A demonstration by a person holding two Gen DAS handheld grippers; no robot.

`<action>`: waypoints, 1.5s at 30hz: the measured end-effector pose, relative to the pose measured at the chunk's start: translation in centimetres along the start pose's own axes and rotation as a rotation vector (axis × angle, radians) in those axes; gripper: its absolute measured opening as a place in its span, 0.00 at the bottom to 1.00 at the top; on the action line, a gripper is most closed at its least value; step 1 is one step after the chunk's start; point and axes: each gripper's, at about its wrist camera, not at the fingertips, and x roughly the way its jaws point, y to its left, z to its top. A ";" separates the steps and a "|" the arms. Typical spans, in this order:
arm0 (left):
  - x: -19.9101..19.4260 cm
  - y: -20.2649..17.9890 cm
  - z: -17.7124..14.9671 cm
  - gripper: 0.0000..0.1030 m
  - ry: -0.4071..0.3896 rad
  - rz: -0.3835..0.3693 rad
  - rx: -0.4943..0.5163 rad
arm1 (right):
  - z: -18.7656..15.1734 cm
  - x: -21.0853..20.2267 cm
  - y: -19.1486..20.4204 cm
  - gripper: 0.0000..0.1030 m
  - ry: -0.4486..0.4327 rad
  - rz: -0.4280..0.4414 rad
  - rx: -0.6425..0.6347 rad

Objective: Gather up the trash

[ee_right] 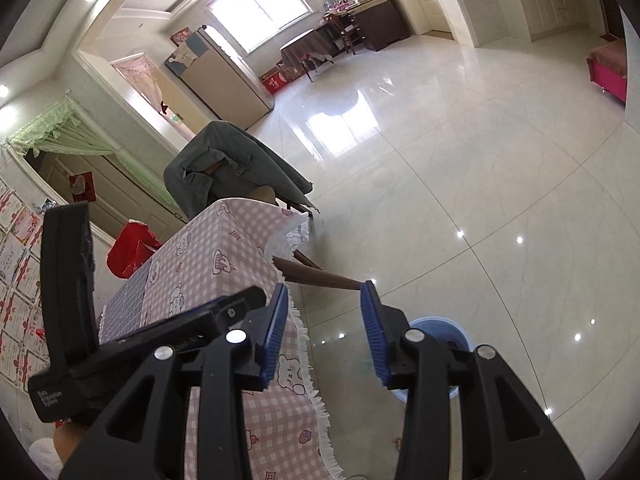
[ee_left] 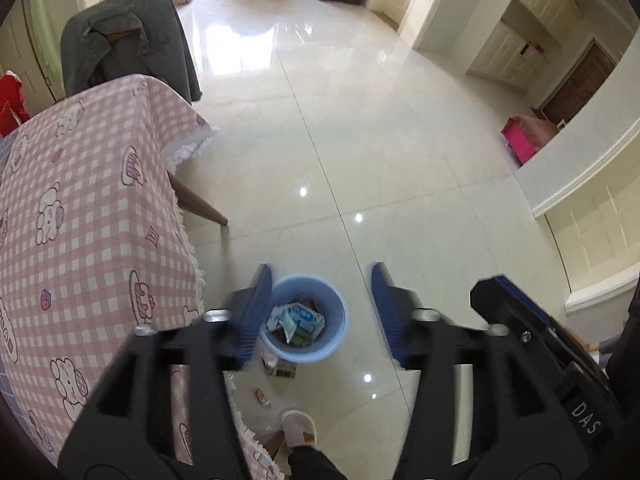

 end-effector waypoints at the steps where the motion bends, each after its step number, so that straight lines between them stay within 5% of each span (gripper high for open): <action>1: -0.2 -0.1 0.0 0.51 -0.001 0.000 0.005 | -0.1 -0.1 -0.1 0.38 0.000 -0.003 0.001; 28: -11.5 -2.3 -5.6 0.61 -0.099 -0.061 0.042 | -4.1 -10.0 2.9 0.53 -0.114 -0.026 -0.058; 38: -16.7 -5.2 -11.8 0.63 -0.122 -0.197 0.184 | -11.4 -17.6 4.1 0.55 -0.238 -0.139 0.000; 45: -20.6 -5.9 -14.5 0.65 -0.160 -0.209 0.211 | -13.9 -21.6 4.7 0.56 -0.292 -0.151 0.005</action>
